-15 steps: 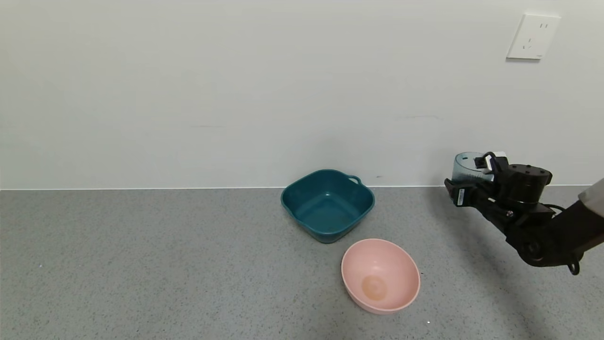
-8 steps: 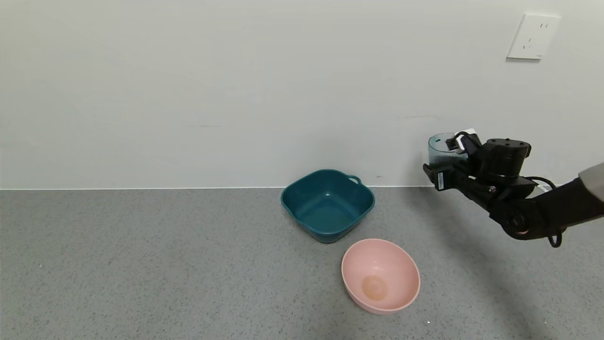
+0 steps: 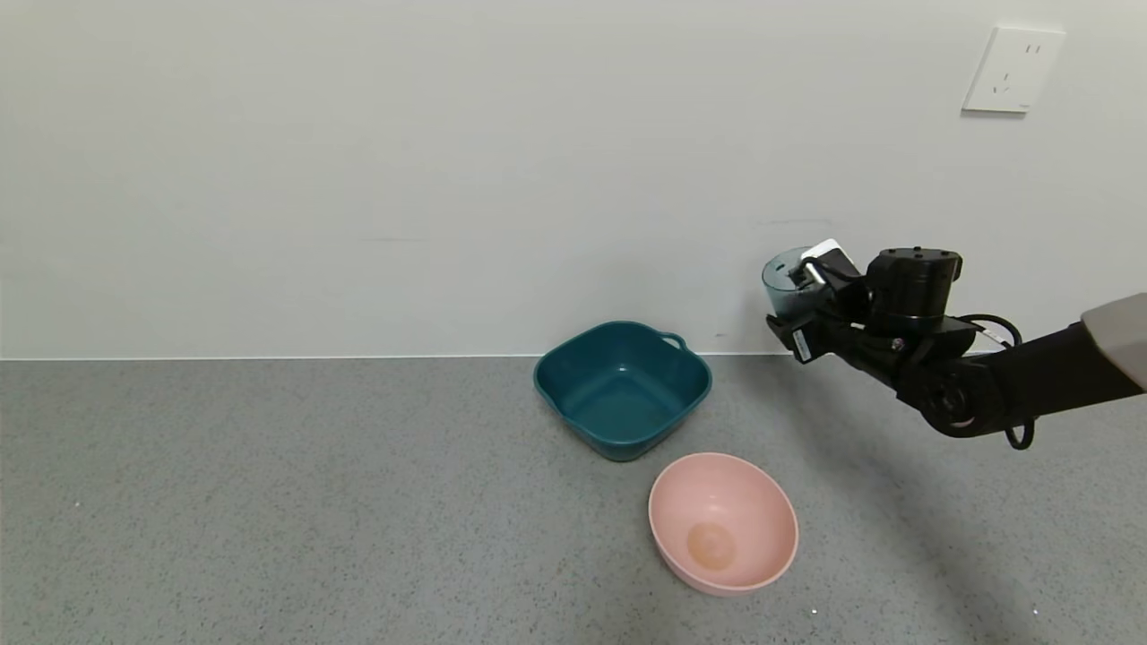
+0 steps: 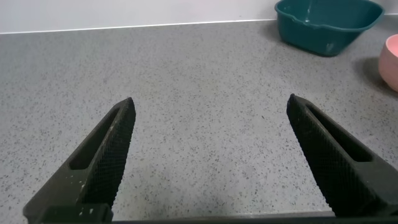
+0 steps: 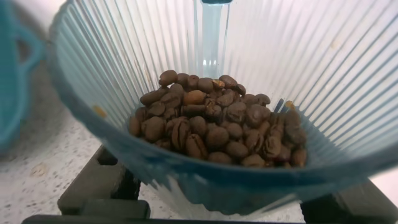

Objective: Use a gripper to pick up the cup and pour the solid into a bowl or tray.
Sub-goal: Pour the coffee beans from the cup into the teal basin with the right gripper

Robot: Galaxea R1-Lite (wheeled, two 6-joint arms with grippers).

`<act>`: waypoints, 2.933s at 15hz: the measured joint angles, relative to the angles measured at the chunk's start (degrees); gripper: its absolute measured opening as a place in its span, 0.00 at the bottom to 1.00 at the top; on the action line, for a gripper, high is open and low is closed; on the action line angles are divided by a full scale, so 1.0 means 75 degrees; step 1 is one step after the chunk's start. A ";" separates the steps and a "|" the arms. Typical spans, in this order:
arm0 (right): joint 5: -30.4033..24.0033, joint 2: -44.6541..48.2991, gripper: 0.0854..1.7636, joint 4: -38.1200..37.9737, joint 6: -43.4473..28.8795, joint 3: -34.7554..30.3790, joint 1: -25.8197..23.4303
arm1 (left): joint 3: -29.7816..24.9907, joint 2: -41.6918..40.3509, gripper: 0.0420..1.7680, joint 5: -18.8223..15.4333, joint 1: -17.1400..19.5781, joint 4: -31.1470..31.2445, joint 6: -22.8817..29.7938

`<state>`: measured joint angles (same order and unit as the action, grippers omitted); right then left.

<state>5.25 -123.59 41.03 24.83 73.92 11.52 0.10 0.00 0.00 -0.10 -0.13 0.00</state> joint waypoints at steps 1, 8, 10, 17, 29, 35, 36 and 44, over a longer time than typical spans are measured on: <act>0.0029 -0.0008 0.76 -0.0070 0.0210 0.0007 0.0102 | 0.0000 0.0000 0.99 0.0000 0.0000 0.0003 0.0000; 0.0967 -0.0111 0.76 -0.1029 0.1183 0.0515 0.0870 | 0.0000 0.0000 0.99 0.0000 0.0000 0.0003 0.0000; 0.1229 -0.0228 0.76 -0.1091 0.1419 0.0761 0.1050 | 0.0000 0.0000 0.99 0.0000 0.0000 0.0000 0.0000; 0.2136 -0.0564 0.76 -0.1109 0.2373 0.1146 0.1630 | 0.0000 0.0000 0.99 0.0000 0.0000 0.0000 0.0000; 0.3617 -0.0783 0.76 -0.1029 0.4127 0.1260 0.2440 | 0.0000 0.0000 0.99 0.0000 0.0000 0.0003 0.0000; 0.3721 -0.0832 0.76 -0.1035 0.5240 0.1304 0.2557 | 0.0000 0.0000 0.99 0.0000 0.0000 0.0005 0.0000; 0.3721 -0.0831 0.76 -0.1014 0.5484 0.1276 0.2562 | 0.0000 0.0000 0.99 0.0000 0.0000 0.0003 0.0000; 0.3717 -0.0751 0.76 -0.0941 0.6994 0.1139 0.2524 | 0.0000 0.0000 0.99 0.0000 0.0000 0.0000 0.0000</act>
<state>33.13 -129.22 33.98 77.29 82.47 30.45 0.10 0.00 0.00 -0.10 -0.13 0.00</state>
